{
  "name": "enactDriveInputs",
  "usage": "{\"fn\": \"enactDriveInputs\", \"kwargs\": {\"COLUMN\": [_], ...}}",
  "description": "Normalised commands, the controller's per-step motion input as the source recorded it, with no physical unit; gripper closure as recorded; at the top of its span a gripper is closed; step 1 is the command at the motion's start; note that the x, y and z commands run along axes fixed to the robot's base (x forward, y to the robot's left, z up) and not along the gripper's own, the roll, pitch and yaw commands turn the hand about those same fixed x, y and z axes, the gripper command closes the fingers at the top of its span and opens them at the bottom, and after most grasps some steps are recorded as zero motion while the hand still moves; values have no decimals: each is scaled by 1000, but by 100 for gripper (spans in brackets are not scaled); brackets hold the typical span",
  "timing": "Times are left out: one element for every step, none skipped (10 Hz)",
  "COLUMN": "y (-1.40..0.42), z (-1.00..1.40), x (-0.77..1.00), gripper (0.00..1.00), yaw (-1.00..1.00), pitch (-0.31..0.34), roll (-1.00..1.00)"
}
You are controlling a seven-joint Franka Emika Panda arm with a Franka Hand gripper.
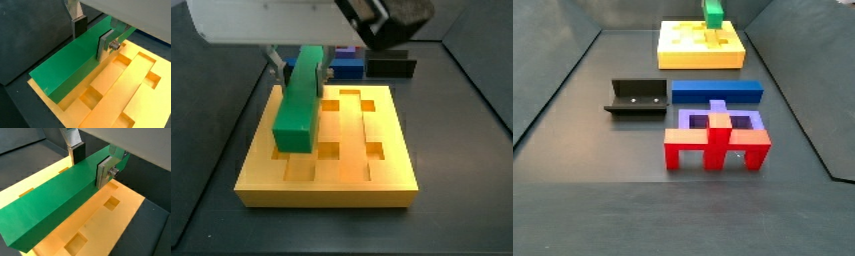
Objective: Pick up the green object. Move up. Move to above the board. Insert the green object.
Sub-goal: Insert the green object.
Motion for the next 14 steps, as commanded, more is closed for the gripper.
{"fn": "enactDriveInputs", "kwargs": {"y": [-134,-60,0,0,-20,-89,-40,0,0,0,0,0,9,0], "z": [-386,-403,-231,-109,-31,-160,-263,-320,-309,-174,-171,-177,-163,-137], "x": [117,109,17,0,-9,77,114,0,-69,-3,0,-69,-149,-117], "gripper": [100,100,100,100,100,100,100,100,100,100,100,100,100,100], "yaw": [0,0,0,0,0,134,143,54,51,80,60,57,100,103], "pitch": [-74,-21,0,34,34,0,-3,-14,-76,-69,-57,-74,-131,-144], "roll": [136,229,301,270,197,164,214,110,0,-40,-27,-64,-74,-76]}}
